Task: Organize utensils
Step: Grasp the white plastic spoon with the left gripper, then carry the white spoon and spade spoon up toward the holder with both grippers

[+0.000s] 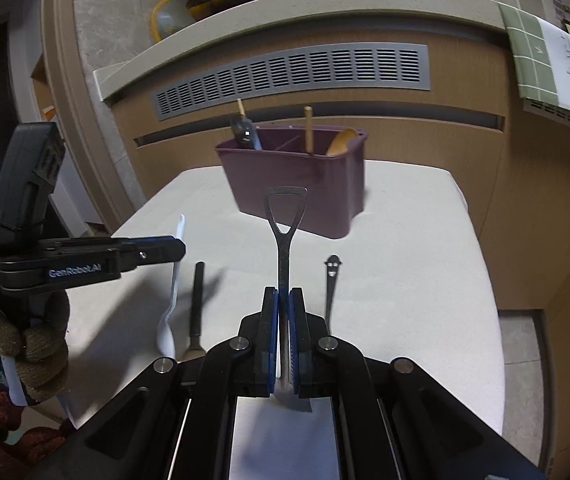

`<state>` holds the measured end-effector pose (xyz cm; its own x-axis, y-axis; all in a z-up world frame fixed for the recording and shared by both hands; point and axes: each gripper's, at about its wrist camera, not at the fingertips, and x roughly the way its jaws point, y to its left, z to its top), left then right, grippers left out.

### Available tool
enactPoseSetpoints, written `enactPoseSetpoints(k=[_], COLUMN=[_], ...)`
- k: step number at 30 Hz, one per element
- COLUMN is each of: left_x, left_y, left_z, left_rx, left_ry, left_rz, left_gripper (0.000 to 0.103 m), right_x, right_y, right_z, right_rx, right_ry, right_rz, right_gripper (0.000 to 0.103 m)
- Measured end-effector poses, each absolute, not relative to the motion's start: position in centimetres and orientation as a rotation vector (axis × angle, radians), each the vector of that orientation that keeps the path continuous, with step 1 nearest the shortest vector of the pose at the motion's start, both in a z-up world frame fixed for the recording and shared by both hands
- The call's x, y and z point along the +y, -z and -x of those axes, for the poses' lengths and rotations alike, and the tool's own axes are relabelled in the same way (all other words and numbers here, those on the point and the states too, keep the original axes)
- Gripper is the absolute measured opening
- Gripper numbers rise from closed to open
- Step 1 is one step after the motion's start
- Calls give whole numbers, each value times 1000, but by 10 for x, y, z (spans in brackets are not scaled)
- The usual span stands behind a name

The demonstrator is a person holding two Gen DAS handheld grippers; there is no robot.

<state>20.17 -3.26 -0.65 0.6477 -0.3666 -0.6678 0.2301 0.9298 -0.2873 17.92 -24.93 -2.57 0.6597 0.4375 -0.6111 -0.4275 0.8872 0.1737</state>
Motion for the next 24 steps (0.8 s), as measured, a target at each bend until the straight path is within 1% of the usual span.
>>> enactPoseSetpoints(k=[3, 13, 16, 21, 24], left_x=[-27, -21, -18, 1, 11], left_y=[-6, -14, -14, -13, -11], left_z=[-195, -185, -184, -181, -181], left_rx=[765, 724, 723, 725, 724], left_ry=[344, 341, 324, 286, 277], left_rz=[193, 196, 197, 240, 272], left_gripper=[11, 10, 10, 10, 10], right_x=[-244, -235, -229, -244, -255], right_y=[20, 7, 11, 34, 52], right_z=[-177, -176, -185, -201, -213], right_rx=[683, 648, 689, 770, 832], right_ry=[-498, -506, -532, -458, -433], right_rz=[-2, 36, 68, 96, 55], right_gripper=[3, 2, 3, 18, 18])
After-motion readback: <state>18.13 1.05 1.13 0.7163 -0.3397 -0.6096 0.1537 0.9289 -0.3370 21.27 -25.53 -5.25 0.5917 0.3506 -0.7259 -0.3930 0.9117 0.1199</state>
